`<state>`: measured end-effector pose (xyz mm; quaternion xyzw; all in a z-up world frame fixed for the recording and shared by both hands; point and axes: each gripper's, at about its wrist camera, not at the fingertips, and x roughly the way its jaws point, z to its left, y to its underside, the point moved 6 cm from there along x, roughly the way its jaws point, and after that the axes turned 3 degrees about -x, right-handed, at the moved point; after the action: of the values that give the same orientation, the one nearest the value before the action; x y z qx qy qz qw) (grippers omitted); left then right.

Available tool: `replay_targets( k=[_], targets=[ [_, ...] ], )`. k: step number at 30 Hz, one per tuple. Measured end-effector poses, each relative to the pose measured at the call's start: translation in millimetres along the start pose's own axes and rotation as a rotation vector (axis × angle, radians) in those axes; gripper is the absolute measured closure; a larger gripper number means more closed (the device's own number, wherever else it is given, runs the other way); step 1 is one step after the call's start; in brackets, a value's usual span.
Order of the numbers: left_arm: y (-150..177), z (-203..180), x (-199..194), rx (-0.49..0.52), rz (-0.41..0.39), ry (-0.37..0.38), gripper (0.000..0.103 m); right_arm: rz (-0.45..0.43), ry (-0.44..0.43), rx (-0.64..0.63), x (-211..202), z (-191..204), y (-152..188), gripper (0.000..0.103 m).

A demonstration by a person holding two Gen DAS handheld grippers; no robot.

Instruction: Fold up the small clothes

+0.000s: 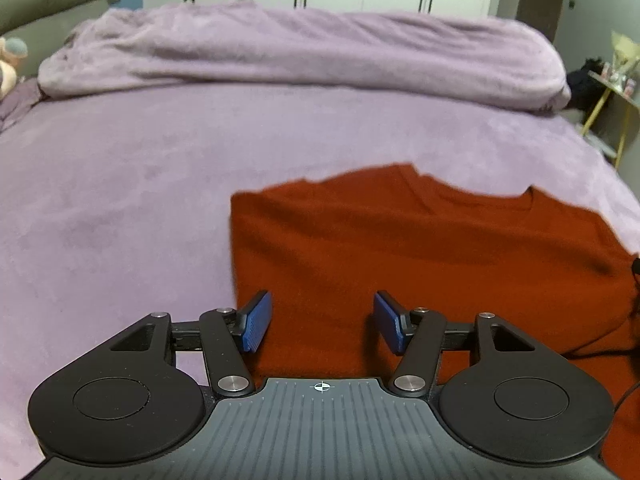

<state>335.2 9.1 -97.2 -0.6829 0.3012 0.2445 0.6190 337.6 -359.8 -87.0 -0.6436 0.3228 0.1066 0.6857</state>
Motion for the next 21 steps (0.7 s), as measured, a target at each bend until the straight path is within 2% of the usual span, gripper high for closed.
replay_targets(
  k=[3, 6, 7, 8, 10, 14, 15, 18, 21],
  targets=[
    [-6, -10, 3, -0.008, -0.01, 0.027, 0.041, -0.004, -0.188, -0.028, -7, 39, -1, 0.096],
    [-11, -29, 16, -0.001, 0.001, 0.038, 0.041, 0.018, -0.354, -0.146, -1, 87, 8, 0.097],
    [-11, -35, 22, 0.008, 0.012, 0.055, 0.041, 0.035, -0.361, -0.181, 7, 96, 12, 0.097],
    [-11, -42, 30, 0.017, 0.034, 0.062, 0.041, 0.061, -0.332, -0.205, 17, 100, 16, 0.102],
    [-9, -48, 43, 0.026, 0.055, 0.033, 0.042, 0.033, -0.296, -0.206, 30, 94, 14, 0.103],
    [-15, -59, 63, 0.087, 0.025, -0.02, 0.039, 0.009, -0.176, -0.204, 51, 73, 2, 0.103],
    [-18, -60, 68, 0.087, 0.024, -0.027, 0.037, 0.026, -0.13, -0.203, 60, 65, 1, 0.103],
    [-23, -62, 80, 0.09, 0.017, -0.058, 0.031, 0.054, -0.144, -0.129, 56, 54, -5, 0.103],
    [-25, -60, 80, 0.098, 0.02, -0.061, 0.03, 0.005, -0.175, -0.058, 23, 37, -6, 0.103]
  ],
)
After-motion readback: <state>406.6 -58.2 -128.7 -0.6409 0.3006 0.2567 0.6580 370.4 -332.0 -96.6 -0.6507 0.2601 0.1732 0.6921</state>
